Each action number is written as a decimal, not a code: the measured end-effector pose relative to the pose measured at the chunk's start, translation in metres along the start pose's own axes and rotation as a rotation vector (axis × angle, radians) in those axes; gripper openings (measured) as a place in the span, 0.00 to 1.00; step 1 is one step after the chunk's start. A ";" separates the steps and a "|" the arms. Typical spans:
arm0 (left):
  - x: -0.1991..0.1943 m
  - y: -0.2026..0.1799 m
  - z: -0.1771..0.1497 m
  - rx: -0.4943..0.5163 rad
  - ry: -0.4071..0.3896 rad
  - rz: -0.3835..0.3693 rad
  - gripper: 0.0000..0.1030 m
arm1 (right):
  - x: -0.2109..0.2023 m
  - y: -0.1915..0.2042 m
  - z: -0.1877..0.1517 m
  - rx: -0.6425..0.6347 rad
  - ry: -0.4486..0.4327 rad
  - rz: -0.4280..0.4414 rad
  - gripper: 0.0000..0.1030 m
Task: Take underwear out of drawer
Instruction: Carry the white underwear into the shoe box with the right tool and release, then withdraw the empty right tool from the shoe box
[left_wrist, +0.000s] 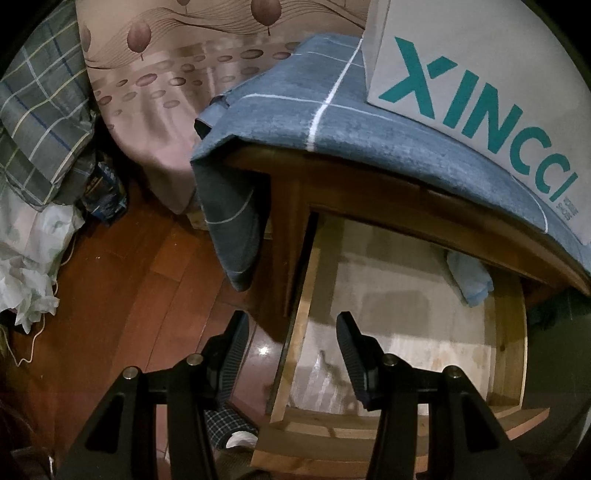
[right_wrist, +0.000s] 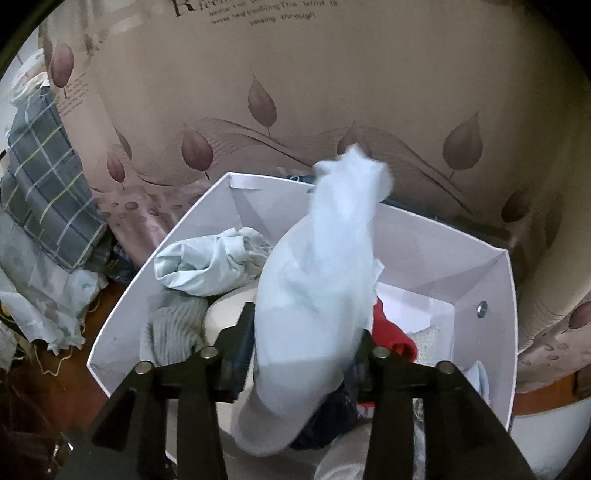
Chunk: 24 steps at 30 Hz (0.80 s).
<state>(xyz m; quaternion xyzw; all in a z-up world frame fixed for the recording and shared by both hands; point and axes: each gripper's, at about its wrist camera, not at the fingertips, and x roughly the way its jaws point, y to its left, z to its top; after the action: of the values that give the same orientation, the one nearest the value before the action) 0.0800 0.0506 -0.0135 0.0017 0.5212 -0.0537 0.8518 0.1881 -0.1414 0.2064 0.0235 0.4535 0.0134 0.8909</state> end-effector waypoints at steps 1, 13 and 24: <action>0.000 0.000 0.000 -0.001 -0.001 0.001 0.49 | -0.003 0.002 0.000 -0.006 -0.004 -0.003 0.47; -0.003 0.007 0.001 -0.014 -0.021 0.032 0.49 | -0.074 0.014 -0.049 -0.054 -0.101 0.018 0.58; -0.001 -0.004 -0.004 0.053 -0.030 0.076 0.49 | -0.107 -0.009 -0.167 -0.127 -0.112 -0.076 0.65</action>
<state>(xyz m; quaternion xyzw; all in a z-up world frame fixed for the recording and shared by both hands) 0.0759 0.0469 -0.0141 0.0432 0.5063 -0.0348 0.8606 -0.0095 -0.1500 0.1938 -0.0497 0.4016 0.0068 0.9144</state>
